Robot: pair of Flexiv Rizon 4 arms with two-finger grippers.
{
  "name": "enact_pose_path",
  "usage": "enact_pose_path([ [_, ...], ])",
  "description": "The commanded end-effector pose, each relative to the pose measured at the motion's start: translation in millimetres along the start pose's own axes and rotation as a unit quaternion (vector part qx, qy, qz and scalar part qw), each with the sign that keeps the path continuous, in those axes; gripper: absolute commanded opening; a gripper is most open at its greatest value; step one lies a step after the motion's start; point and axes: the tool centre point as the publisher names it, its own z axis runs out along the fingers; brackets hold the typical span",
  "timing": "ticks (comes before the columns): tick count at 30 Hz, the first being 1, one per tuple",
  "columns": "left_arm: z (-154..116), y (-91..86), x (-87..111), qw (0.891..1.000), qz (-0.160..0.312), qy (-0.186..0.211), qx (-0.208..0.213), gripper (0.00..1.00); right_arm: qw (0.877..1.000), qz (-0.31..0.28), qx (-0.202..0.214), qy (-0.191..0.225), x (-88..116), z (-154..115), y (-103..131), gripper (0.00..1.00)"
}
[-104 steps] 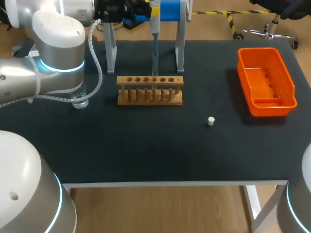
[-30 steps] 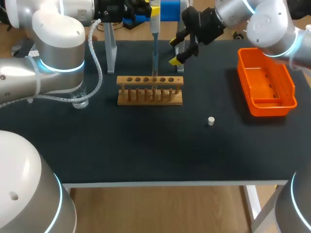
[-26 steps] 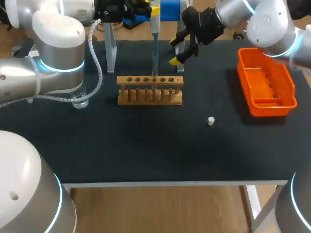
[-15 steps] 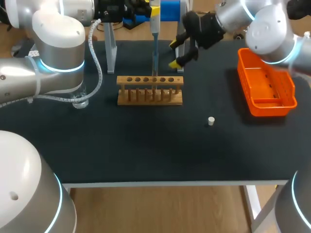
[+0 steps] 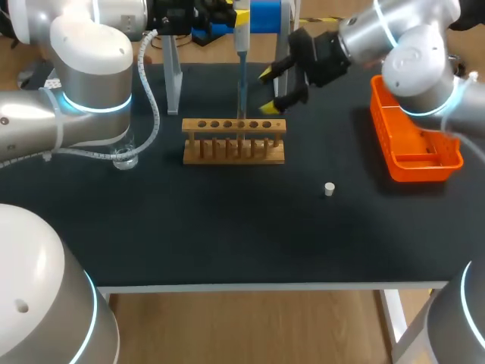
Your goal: Invert the test tube, pick up the pipette, mount the tip to pipette, aspirate from beaker and dispense into the tube, eject the tip, return the pipette, and cap with the stopper.
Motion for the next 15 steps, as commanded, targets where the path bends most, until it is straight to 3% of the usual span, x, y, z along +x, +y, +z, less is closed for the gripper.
enact_pose_path([
  [1,1.0,0.1,-0.2,1.000,0.000,-0.001,0.001,0.00,1.000,0.000,-0.001,0.002,-4.2,13.9,-0.3,1.00],
  [15,1.0,0.1,-0.2,1.000,0.000,-0.001,0.001,0.00,1.000,-0.005,-0.007,-0.010,-3.2,35.3,-0.6,1.00],
])
